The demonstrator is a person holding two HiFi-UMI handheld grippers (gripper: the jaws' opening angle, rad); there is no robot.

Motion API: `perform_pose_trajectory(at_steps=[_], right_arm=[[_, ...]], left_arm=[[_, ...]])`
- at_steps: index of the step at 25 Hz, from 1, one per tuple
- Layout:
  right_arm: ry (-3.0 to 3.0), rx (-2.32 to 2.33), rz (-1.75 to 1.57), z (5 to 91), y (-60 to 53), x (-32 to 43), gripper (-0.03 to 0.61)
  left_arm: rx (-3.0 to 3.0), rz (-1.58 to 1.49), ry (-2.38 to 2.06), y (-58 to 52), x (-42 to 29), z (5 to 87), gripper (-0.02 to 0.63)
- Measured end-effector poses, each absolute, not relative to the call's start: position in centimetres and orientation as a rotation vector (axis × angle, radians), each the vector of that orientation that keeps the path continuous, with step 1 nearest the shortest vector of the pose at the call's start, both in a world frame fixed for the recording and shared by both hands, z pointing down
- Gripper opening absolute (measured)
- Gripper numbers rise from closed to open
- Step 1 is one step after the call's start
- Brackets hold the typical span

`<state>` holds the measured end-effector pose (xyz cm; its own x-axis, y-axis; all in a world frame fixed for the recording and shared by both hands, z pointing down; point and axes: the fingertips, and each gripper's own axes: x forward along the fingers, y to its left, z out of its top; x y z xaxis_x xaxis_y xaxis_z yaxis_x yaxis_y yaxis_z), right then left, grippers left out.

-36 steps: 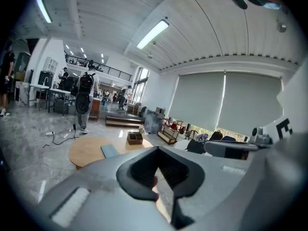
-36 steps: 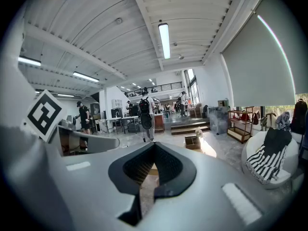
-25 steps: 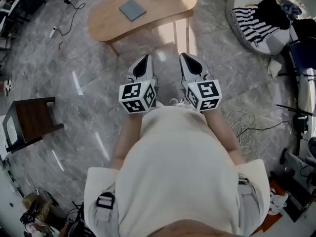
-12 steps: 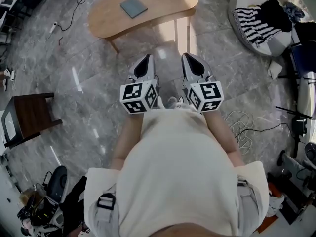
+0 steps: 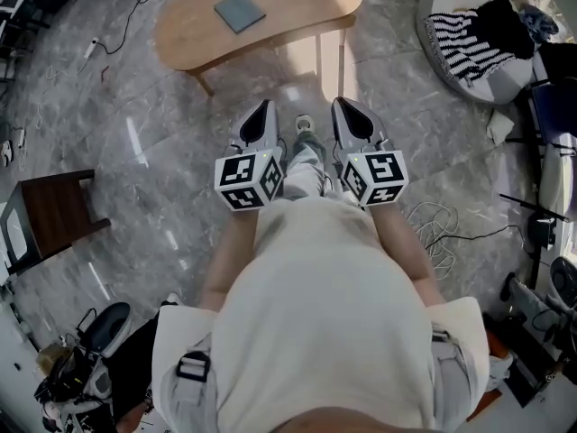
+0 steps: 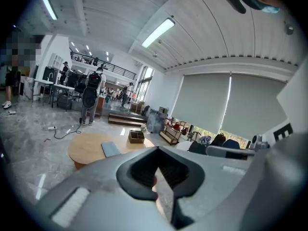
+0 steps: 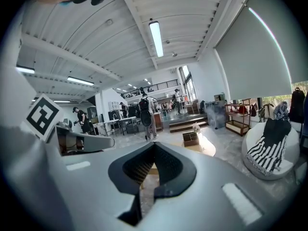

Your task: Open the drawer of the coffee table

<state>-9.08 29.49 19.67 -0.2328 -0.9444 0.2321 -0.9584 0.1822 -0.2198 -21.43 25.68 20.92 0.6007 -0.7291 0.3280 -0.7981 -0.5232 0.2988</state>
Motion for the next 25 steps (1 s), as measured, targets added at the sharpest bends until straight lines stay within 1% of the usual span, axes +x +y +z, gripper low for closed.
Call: perform_pose_trajectory(at_steps=[11, 19, 25], right_arm=[[-2.353, 1.939, 0.525, 20.0, 22.3, -2.6, 0.002], [-2.371, 1.901, 0.562, 19.4, 14.8, 0.6, 0.001], [-2.389, 1.879, 0.559, 19.0, 9.2, 1.9, 0.001]], left_arm=[[2.353, 0.226, -1.262, 16.9, -17.2, 22.4, -0.003], [2.331, 0.251, -1.282, 10.2, -14.2, 22.5, -0.003], [2.302, 0.252, -1.307, 4.9, -13.2, 22.8, -0.003]])
